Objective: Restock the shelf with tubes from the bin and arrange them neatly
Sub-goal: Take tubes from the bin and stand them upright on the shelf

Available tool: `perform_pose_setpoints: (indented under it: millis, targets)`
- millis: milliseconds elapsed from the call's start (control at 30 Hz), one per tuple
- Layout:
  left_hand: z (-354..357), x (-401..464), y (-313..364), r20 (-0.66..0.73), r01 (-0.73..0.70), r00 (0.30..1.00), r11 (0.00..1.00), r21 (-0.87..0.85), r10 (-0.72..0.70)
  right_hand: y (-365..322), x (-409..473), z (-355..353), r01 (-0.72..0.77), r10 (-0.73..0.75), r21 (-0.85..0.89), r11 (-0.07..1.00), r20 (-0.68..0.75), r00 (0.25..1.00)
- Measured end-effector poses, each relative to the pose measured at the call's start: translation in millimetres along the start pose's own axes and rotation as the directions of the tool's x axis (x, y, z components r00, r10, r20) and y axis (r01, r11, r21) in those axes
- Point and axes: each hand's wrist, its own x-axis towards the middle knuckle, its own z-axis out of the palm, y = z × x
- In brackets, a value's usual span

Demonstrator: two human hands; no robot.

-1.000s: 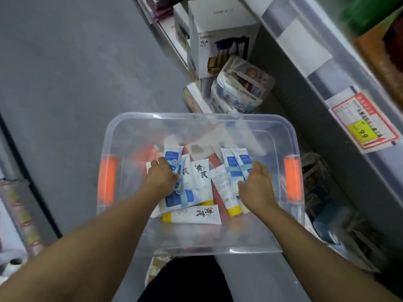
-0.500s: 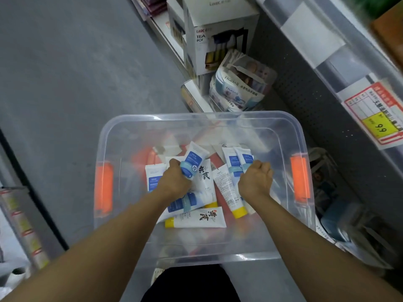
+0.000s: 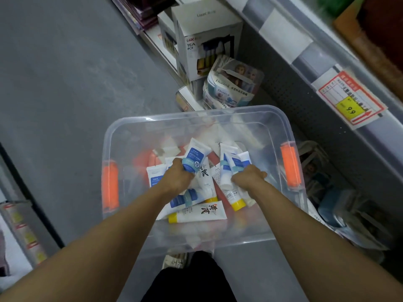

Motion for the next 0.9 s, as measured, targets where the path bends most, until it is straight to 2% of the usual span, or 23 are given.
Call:
perform_pose_setpoints:
  millis: [133, 200, 333, 467, 567, 767, 900]
  targets:
    - [-12.0, -26.6, 12.6, -0.017, -0.015, 1.0, 0.995, -0.102, 0.013, 8.6, -30.8, -10.9, 0.039, -0.054, 0.294, 0.955, 0.043, 0.998]
    - [-18.8, -42.9, 19.7, -0.018, -0.039, 0.999, 0.99, -0.133, 0.036, 10.0, -51.5, -19.3, 0.068, -0.091, 0.386, 0.92, 0.042, 0.995]
    - [-36.1, -78.4, 36.9, -0.034, -0.083, 0.996, 0.981, -0.175, 0.078, 7.3, -93.6, -43.4, 0.199, -0.197, 0.509, 0.838, -0.06, 0.979]
    - [-51.8, -121.0, 60.7, -0.079, -0.189, 0.981, 0.965, -0.179, 0.178, 1.8, -146.2, -80.4, 0.295, -0.252, 0.644, 0.706, -0.161, 0.954]
    - [-60.9, -154.8, 80.2, -0.105, -0.284, 0.957, 0.948, -0.143, 0.271, 2.6, -190.9, -107.3, 0.363, -0.267, 0.663, 0.655, -0.246, 0.932]
    - [-70.9, -223.5, 115.9, -0.061, -0.469, 0.883, 0.878, -0.096, 0.465, 20.5, -269.0, -146.1, 0.518, -0.326, 0.649, 0.557, -0.402, 0.856]
    - [-69.4, -272.2, 139.4, -0.039, -0.585, 0.811, 0.808, -0.076, 0.584, 39.5, -321.5, -171.2, 0.626, -0.328, 0.57, 0.532, -0.543, 0.773]
